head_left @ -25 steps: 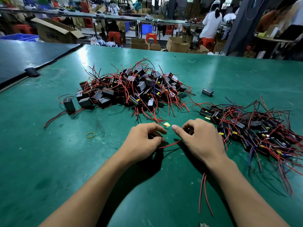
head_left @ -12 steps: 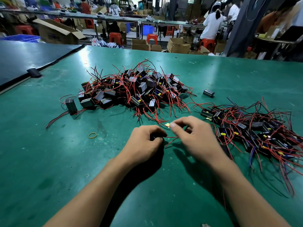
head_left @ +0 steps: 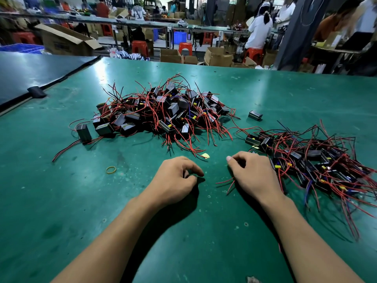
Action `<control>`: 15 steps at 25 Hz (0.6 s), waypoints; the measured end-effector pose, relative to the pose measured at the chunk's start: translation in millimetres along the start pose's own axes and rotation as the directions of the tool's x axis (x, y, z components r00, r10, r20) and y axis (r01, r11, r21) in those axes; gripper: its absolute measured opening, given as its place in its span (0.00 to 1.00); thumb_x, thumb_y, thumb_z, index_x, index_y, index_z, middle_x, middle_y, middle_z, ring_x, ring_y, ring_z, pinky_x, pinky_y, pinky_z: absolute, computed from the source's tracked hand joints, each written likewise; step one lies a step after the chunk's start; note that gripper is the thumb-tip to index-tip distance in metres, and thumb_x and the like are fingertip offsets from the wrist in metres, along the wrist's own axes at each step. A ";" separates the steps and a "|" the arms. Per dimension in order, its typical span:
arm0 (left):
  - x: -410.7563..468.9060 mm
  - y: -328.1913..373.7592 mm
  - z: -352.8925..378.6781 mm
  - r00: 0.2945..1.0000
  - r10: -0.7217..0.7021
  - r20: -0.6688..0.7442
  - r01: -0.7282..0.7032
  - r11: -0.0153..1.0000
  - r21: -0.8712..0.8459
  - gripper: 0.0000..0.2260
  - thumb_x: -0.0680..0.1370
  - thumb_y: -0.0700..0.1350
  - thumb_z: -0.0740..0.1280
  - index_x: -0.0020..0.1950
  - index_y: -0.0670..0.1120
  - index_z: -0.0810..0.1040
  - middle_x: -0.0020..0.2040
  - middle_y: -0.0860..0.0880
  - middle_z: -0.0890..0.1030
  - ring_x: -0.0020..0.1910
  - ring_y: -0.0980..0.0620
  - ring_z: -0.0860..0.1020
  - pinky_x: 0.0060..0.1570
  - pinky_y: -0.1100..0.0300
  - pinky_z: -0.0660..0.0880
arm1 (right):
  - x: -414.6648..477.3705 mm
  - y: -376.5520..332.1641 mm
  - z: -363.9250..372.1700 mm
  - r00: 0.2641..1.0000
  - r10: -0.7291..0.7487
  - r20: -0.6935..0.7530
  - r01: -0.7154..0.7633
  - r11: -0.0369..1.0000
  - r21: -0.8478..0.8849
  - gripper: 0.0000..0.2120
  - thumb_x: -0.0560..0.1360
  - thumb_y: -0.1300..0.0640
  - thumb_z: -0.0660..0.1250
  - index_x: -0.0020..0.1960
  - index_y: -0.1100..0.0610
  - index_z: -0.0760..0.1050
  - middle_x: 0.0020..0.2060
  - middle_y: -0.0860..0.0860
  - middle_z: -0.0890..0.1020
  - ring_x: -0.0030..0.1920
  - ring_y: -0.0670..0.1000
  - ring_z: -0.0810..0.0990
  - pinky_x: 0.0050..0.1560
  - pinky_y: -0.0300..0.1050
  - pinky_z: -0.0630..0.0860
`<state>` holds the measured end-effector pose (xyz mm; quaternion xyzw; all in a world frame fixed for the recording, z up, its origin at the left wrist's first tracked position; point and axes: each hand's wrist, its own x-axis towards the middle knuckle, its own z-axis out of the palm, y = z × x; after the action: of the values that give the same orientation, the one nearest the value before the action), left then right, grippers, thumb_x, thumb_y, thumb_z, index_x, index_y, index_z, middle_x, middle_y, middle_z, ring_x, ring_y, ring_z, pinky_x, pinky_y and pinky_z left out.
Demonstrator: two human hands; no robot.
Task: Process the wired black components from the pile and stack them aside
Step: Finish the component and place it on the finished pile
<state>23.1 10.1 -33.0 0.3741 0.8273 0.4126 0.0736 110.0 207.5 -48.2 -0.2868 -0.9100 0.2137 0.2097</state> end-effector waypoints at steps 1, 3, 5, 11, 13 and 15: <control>-0.3 0.1 -0.4 1.000 -0.001 0.001 0.001 1.000 0.000 0.10 0.73 0.36 0.69 0.45 0.49 0.86 0.43 0.53 0.79 0.35 0.66 0.73 0.39 0.76 0.65 | 2.5 4.9 -2.3 1.000 -0.023 0.006 0.023 1.000 0.014 0.13 0.77 0.42 0.66 0.48 0.49 0.82 0.39 0.49 0.85 0.44 0.55 0.82 0.47 0.50 0.80; -0.6 0.6 -0.6 1.000 -0.004 0.007 0.004 1.000 0.005 0.09 0.74 0.37 0.69 0.45 0.49 0.86 0.44 0.53 0.80 0.36 0.66 0.73 0.39 0.76 0.65 | 8.8 15.2 -7.7 0.998 -0.053 0.025 0.052 0.998 0.039 0.11 0.77 0.44 0.67 0.47 0.49 0.83 0.39 0.47 0.85 0.43 0.52 0.83 0.48 0.50 0.80; -0.5 0.4 -1.0 1.000 -0.005 0.014 0.005 1.000 0.010 0.09 0.74 0.37 0.69 0.46 0.49 0.86 0.45 0.53 0.80 0.38 0.64 0.74 0.40 0.76 0.66 | 14.1 24.0 -12.1 0.998 -0.058 0.031 0.056 0.997 0.053 0.09 0.76 0.46 0.68 0.46 0.50 0.84 0.40 0.47 0.85 0.43 0.50 0.82 0.49 0.47 0.79; -1.0 1.3 -2.2 1.000 -0.014 0.025 0.014 1.000 0.005 0.09 0.75 0.38 0.68 0.47 0.48 0.86 0.47 0.52 0.81 0.44 0.57 0.76 0.44 0.72 0.69 | 20.1 33.6 -33.5 0.994 0.021 0.103 -0.013 0.997 -0.077 0.07 0.76 0.46 0.69 0.49 0.47 0.84 0.45 0.48 0.85 0.46 0.50 0.79 0.49 0.43 0.72; -0.9 1.3 -1.7 1.000 -0.012 0.024 0.013 1.000 -0.010 0.09 0.75 0.37 0.68 0.47 0.48 0.86 0.47 0.52 0.81 0.44 0.56 0.76 0.44 0.72 0.69 | 19.8 32.1 -47.6 0.978 0.059 0.199 -0.029 0.988 -0.151 0.09 0.77 0.44 0.68 0.52 0.46 0.83 0.49 0.46 0.85 0.50 0.50 0.80 0.54 0.46 0.75; -0.5 -0.1 -1.6 1.000 -0.011 0.014 0.012 1.000 -0.008 0.09 0.74 0.37 0.68 0.47 0.48 0.86 0.46 0.52 0.81 0.43 0.57 0.76 0.44 0.72 0.68 | 15.5 23.5 -51.0 0.971 0.096 0.220 -0.049 0.976 -0.210 0.11 0.77 0.42 0.66 0.54 0.45 0.82 0.51 0.47 0.85 0.53 0.53 0.81 0.56 0.49 0.77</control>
<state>22.7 8.8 -32.1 0.3720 0.8271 0.4129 0.0834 134.2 248.1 -14.3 -0.3132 -0.9340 0.1587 0.0652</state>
